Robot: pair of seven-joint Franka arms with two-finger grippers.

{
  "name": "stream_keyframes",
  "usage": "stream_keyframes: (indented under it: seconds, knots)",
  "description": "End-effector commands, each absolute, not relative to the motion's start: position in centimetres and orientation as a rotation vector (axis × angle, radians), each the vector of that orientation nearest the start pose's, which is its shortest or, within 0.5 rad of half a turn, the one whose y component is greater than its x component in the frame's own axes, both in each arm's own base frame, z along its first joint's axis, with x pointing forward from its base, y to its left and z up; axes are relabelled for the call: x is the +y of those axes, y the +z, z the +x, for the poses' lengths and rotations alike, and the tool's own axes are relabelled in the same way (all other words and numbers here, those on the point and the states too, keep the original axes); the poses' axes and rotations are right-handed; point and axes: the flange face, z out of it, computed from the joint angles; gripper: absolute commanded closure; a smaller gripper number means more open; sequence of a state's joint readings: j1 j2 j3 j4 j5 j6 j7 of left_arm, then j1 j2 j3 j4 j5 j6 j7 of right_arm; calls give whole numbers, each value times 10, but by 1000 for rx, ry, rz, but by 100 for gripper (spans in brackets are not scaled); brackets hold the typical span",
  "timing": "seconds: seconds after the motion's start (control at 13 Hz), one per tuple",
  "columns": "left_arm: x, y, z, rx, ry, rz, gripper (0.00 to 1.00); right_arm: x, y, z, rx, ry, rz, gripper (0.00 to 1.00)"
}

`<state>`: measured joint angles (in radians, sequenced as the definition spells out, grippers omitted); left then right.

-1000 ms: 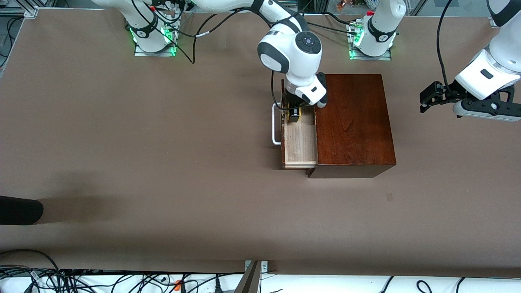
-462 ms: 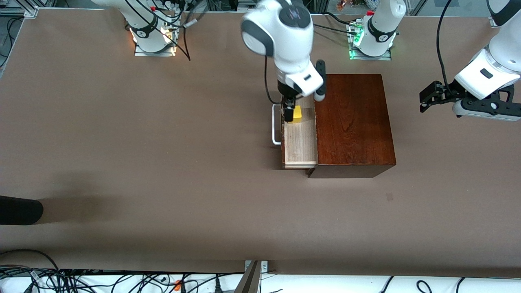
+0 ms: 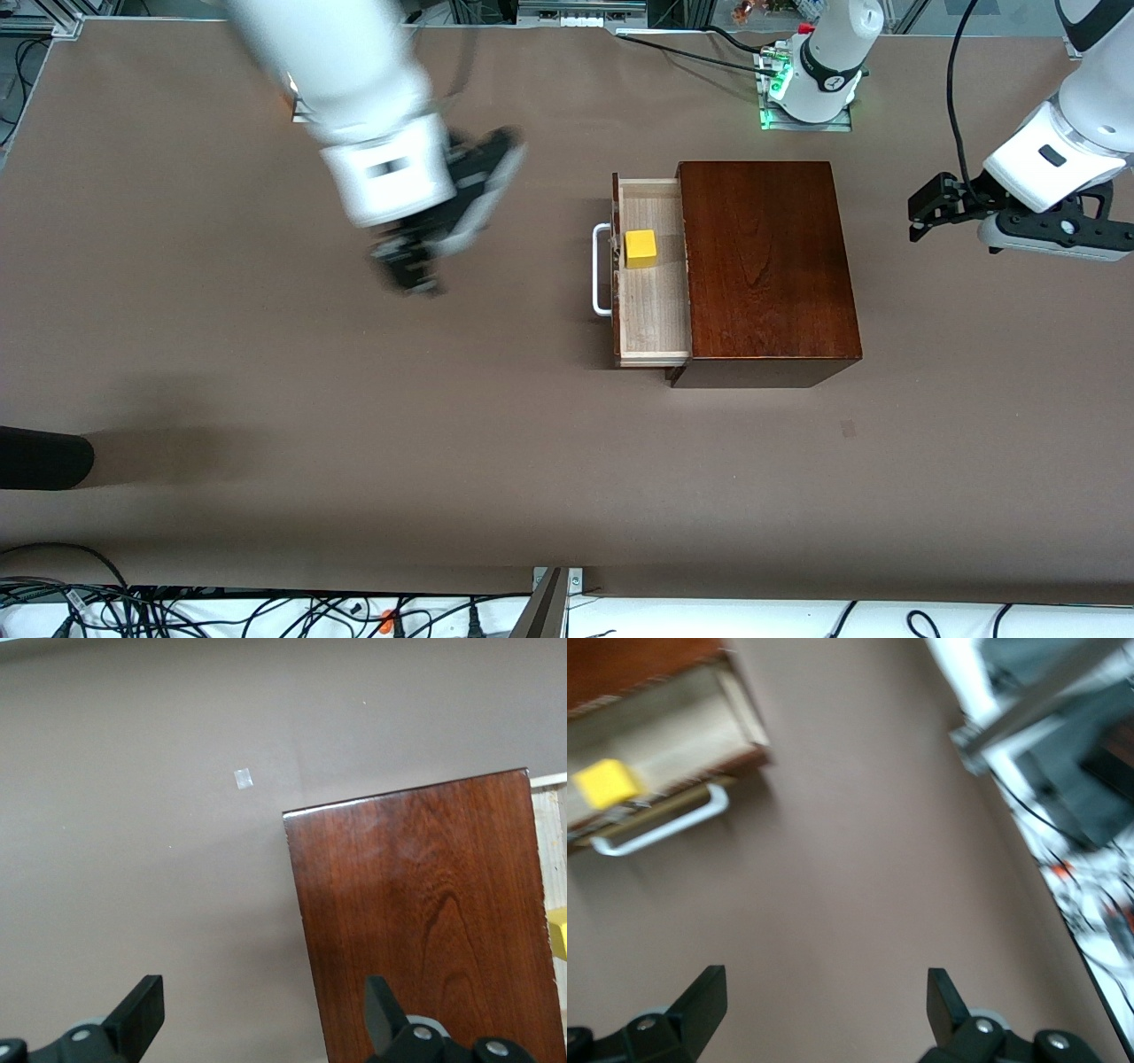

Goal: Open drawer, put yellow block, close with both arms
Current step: 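Open the right gripper to release the cube and lift away, then move the left gripper to the drawer front while the right gripper retreats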

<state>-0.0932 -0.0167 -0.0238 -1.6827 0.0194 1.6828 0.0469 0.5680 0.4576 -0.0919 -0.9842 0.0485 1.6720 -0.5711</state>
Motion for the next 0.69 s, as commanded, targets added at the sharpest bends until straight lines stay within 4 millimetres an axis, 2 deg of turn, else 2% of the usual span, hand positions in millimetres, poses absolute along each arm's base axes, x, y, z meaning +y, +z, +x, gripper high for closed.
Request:
stream_keyframes:
  seconds: [0.0,0.08,0.15,0.23,0.38,0.46,0.62]
  knots:
    - [-106,587,542,442,95,-3105,0,263,653,622,-1408,-396,-2780,0]
    - [-132,580,534,599,164,-3086,0,227,654,633,-1325,-378,-2848,0]
    - [-162,571,529,781,199,-3075,0,195,657,634,-1234,-348,-2883,0]
    - [-189,555,528,926,247,-3070,0,154,656,632,-1111,-333,-2875,0]
    - [-250,524,527,1114,331,-3084,0,83,641,610,-878,-285,-2884,0]
    - [-282,513,531,1205,334,-3066,0,57,636,599,-767,-255,-2903,0]
    - [-341,487,528,1384,304,-3037,0,19,631,582,-590,-211,-2936,0]
